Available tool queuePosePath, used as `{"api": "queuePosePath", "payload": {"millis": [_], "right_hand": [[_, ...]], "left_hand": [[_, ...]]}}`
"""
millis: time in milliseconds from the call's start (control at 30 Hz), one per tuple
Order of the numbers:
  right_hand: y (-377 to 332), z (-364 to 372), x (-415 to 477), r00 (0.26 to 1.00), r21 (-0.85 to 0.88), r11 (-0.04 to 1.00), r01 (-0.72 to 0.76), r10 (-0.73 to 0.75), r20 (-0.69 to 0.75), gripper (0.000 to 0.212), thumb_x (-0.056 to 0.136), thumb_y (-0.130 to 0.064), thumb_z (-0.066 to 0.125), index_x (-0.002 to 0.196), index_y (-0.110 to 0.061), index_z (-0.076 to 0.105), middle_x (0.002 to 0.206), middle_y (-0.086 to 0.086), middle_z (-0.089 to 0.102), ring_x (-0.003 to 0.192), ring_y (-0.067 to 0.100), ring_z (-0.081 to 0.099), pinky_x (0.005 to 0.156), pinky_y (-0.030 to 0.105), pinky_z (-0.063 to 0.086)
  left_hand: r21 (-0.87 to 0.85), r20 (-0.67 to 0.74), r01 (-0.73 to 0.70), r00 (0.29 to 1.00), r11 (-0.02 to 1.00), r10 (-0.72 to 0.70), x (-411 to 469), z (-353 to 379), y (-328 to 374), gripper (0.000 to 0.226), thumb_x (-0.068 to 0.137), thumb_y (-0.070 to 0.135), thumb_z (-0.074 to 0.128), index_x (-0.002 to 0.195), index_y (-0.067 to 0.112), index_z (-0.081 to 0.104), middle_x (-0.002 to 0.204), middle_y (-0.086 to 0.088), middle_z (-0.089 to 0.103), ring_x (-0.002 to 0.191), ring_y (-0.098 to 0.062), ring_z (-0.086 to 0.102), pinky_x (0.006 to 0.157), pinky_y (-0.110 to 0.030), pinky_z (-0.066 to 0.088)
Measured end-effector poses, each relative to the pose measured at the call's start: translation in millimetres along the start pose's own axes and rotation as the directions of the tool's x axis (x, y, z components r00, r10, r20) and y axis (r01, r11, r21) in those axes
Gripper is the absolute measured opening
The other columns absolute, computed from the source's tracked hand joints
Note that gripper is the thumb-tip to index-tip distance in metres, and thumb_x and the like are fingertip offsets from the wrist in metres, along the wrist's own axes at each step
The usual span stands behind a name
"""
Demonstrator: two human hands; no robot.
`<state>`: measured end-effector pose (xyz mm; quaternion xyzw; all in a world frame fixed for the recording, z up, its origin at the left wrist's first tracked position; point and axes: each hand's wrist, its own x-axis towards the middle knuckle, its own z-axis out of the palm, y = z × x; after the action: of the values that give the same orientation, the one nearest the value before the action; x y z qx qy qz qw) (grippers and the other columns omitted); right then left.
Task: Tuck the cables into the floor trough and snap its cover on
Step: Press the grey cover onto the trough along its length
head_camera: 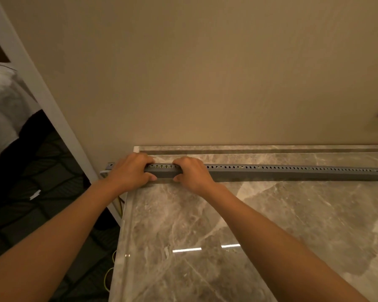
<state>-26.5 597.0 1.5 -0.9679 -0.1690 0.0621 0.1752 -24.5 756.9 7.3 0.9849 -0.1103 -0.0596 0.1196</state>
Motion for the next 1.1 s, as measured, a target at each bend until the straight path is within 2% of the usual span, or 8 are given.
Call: {"api": "queuePosePath", "payload": {"millis": [333, 533, 600, 700, 767, 833, 967, 1100], "right_hand": [[3.7, 0.7, 0.1, 1.0, 0.008, 1.0, -0.016, 0.017, -0.025, 0.014, 0.083, -0.007, 0.06, 0.095, -0.003, 0.063, 0.104, 0.016, 0.065, 0.098, 0.033, 0.057, 0.074, 0.033, 0.037], [-2.7, 0.5, 3.8, 1.0, 0.035, 0.999, -0.021, 0.021, -0.005, 0.014, 0.084, -0.011, 0.061, 0.095, -0.003, 0.063, 0.102, 0.015, 0.065, 0.093, 0.032, 0.057, 0.075, 0.033, 0.037], [-10.3, 4.0, 6.4, 1.0, 0.058, 0.998, -0.01, 0.01, -0.01, 0.016, 0.086, -0.016, 0.061, 0.094, -0.003, 0.062, 0.094, 0.015, 0.063, 0.084, 0.028, 0.053, 0.073, 0.031, 0.033], [-25.4, 12.4, 12.4, 1.0, 0.082, 0.996, 0.016, -0.015, -0.023, 0.019, 0.087, -0.02, 0.059, 0.094, -0.003, 0.062, 0.095, 0.016, 0.064, 0.089, 0.032, 0.056, 0.074, 0.032, 0.031], [-36.2, 18.1, 17.2, 0.999, 0.09, 0.995, 0.039, -0.037, -0.023, 0.019, 0.088, -0.021, 0.059, 0.093, -0.003, 0.061, 0.098, 0.017, 0.065, 0.092, 0.033, 0.057, 0.074, 0.033, 0.031], [-42.7, 21.0, 21.1, 0.998, 0.092, 0.994, 0.054, -0.053, -0.017, 0.019, 0.087, -0.021, 0.059, 0.095, -0.004, 0.062, 0.099, 0.017, 0.065, 0.093, 0.033, 0.057, 0.078, 0.036, 0.036], [-44.0, 21.1, 23.2, 0.998, 0.1, 0.994, 0.054, -0.053, -0.019, 0.02, 0.087, -0.022, 0.06, 0.097, -0.005, 0.063, 0.101, 0.016, 0.065, 0.095, 0.033, 0.057, 0.082, 0.038, 0.04], [-45.0, 20.7, 23.9, 0.999, 0.094, 0.995, 0.034, -0.033, -0.013, 0.02, 0.087, -0.022, 0.06, 0.098, -0.005, 0.063, 0.102, 0.016, 0.064, 0.095, 0.033, 0.056, 0.075, 0.035, 0.034]], "left_hand": [[0.034, -0.081, -0.049, 0.995, 0.998, 0.052, 2.3, 5.6, 1.2, 0.023, 0.082, 0.031, 0.066, 0.096, 0.013, 0.067, 0.1, -0.008, 0.067, 0.095, -0.026, 0.059, 0.067, -0.028, 0.034], [-0.168, -0.065, -0.033, 0.998, 0.985, 0.023, -5.5, -0.9, -20.1, 0.034, 0.079, 0.025, 0.071, 0.11, 0.012, 0.066, 0.106, -0.009, 0.066, 0.097, -0.024, 0.058, 0.081, -0.034, 0.046], [-0.215, -0.086, 0.0, 0.996, 0.977, -0.019, -11.6, -5.4, -38.7, 0.036, 0.076, 0.022, 0.074, 0.109, 0.011, 0.067, 0.105, -0.01, 0.066, 0.092, -0.021, 0.056, 0.075, -0.029, 0.042], [-0.265, -0.079, 0.052, 0.994, 0.963, -0.075, -19.9, -10.7, -64.6, 0.035, 0.074, 0.018, 0.076, 0.108, 0.009, 0.067, 0.099, -0.008, 0.066, 0.086, -0.015, 0.052, 0.066, -0.022, 0.039], [-0.335, -0.06, 0.09, 0.991, 0.938, -0.116, -23.3, -12.9, -74.2, 0.04, 0.075, 0.015, 0.075, 0.113, 0.009, 0.065, 0.102, -0.007, 0.065, 0.092, -0.015, 0.054, 0.078, -0.024, 0.041], [-0.406, -0.054, 0.106, 0.989, 0.908, -0.14, -23.5, -12.7, -78.0, 0.041, 0.075, 0.011, 0.075, 0.115, 0.008, 0.064, 0.102, -0.006, 0.065, 0.094, -0.015, 0.056, 0.081, -0.025, 0.04], [-0.406, -0.07, 0.076, 0.991, 0.911, -0.114, -21.0, -9.0, -79.7, 0.034, 0.076, 0.01, 0.073, 0.11, 0.009, 0.067, 0.092, -0.002, 0.062, 0.09, -0.02, 0.057, 0.067, -0.019, 0.04], [-0.366, -0.127, 0.038, 0.988, 0.93, -0.09, -21.6, -8.9, -78.6, 0.031, 0.076, 0.009, 0.074, 0.107, 0.008, 0.07, 0.092, -0.014, 0.068, 0.088, -0.028, 0.059, 0.077, -0.036, 0.046]]}}
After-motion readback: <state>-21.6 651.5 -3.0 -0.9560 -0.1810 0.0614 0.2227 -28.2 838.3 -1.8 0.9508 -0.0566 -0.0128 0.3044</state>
